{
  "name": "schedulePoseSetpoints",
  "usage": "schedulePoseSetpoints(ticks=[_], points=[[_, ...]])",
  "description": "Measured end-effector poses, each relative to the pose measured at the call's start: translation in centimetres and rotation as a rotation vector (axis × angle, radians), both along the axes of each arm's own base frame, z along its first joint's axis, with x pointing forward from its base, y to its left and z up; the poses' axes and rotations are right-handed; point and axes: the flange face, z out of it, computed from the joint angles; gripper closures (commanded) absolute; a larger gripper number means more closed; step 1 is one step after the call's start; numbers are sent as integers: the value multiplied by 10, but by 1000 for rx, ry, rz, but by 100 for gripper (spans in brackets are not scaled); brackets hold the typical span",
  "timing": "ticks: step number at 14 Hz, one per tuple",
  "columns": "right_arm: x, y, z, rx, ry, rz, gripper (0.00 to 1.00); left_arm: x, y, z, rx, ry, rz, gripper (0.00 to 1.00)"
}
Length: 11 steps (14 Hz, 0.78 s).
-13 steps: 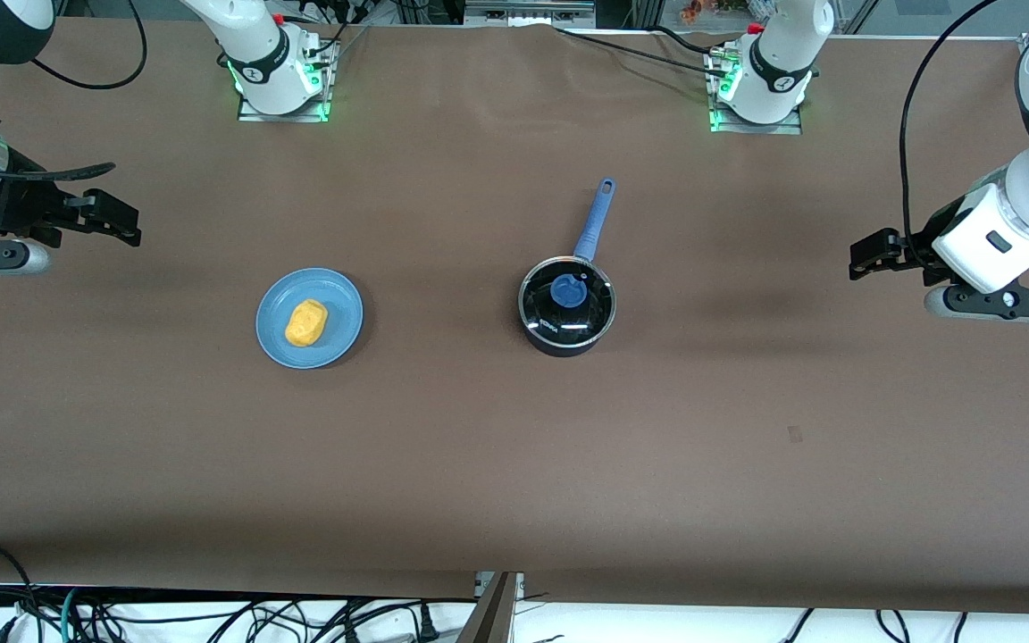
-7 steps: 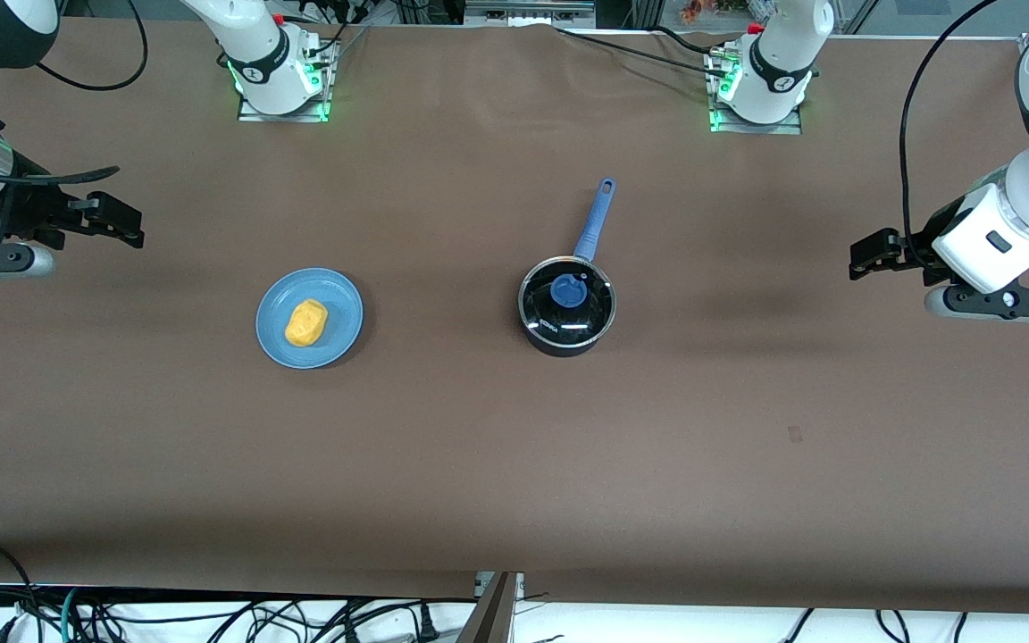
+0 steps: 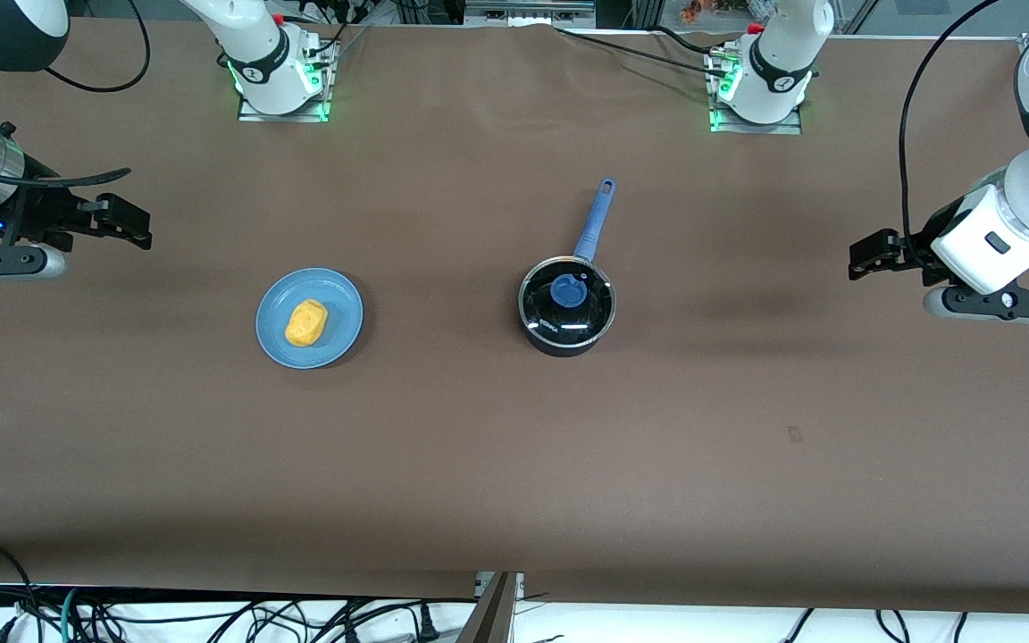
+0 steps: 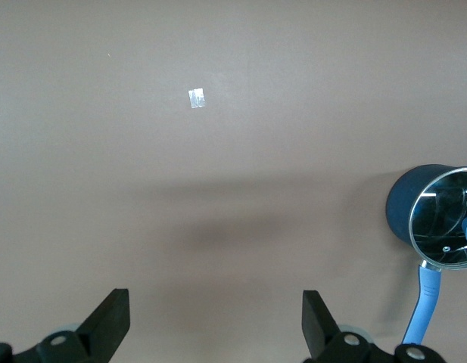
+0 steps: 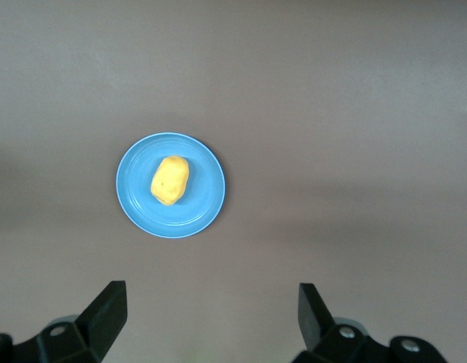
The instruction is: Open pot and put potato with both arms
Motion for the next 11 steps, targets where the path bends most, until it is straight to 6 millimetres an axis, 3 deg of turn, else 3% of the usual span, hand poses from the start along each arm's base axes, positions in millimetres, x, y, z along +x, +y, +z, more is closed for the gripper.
schedulePoseSetpoints(ticks=[11], points=[[0,0,0,0,-2,0,0,-1,0,-4,1,9,-1,0]])
